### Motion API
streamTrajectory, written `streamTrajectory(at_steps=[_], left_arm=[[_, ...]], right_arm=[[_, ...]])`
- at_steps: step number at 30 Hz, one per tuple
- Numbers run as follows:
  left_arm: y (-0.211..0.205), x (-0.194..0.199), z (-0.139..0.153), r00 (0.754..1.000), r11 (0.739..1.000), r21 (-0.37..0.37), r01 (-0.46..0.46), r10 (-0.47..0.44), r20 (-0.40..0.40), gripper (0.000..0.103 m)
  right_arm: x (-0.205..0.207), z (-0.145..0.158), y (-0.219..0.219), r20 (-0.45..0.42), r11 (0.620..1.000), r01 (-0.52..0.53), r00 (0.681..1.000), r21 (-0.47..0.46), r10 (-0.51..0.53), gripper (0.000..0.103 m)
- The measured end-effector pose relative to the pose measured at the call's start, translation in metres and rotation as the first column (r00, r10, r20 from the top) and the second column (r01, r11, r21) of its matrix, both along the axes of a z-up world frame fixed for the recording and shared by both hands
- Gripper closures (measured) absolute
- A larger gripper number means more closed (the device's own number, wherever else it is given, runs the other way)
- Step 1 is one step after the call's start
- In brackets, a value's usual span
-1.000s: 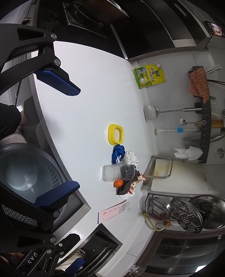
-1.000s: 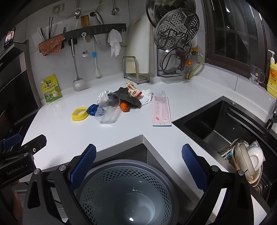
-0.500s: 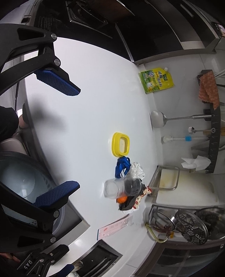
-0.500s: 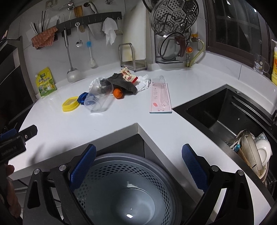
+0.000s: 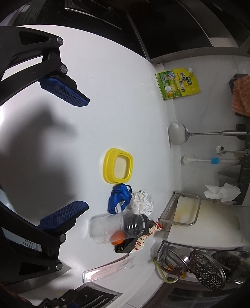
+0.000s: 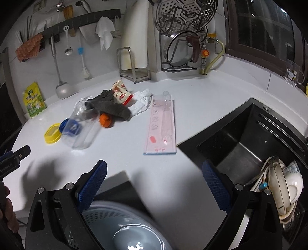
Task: Collect trash
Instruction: 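Move left tool toward yellow lid while right tool approaches pink toothbrush box, then grasp yellow lid with left tool while right tool grasps pink toothbrush box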
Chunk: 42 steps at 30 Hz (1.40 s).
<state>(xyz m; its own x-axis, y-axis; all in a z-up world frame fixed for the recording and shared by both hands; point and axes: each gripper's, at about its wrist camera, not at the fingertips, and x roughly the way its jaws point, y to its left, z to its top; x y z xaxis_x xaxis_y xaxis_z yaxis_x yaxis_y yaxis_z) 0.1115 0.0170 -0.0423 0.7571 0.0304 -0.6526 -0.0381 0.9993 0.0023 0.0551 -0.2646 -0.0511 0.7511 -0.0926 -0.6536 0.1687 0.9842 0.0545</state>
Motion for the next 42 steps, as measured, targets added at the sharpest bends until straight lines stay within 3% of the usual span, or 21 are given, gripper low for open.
streamTrajectory(at_steps=[16, 35, 38, 42], left_arm=[[-0.005, 0.060, -0.017, 0.998, 1.000, -0.010, 0.019, -0.019, -0.054, 0.006], [0.006, 0.078, -0.023, 0.996, 0.999, -0.044, 0.015, -0.019, -0.092, 0.006], [0.007, 0.080, -0.023, 0.995, 0.999, -0.044, 0.015, -0.019, -0.098, 0.006], [0.007, 0.084, -0.023, 0.994, 0.999, -0.046, 0.026, -0.030, -0.109, 0.006]], right_arm=[[0.118, -0.021, -0.034, -0.165, 1.000, 0.020, 0.986, 0.006, -0.019, 0.008], [0.157, -0.036, -0.038, -0.254, 1.000, 0.020, 0.967, -0.009, -0.021, 0.009], [0.156, -0.034, -0.033, -0.244, 1.000, 0.001, 0.970, -0.018, -0.005, 0.021], [0.155, -0.031, -0.028, -0.227, 0.999, -0.028, 0.974, -0.027, 0.021, 0.045]])
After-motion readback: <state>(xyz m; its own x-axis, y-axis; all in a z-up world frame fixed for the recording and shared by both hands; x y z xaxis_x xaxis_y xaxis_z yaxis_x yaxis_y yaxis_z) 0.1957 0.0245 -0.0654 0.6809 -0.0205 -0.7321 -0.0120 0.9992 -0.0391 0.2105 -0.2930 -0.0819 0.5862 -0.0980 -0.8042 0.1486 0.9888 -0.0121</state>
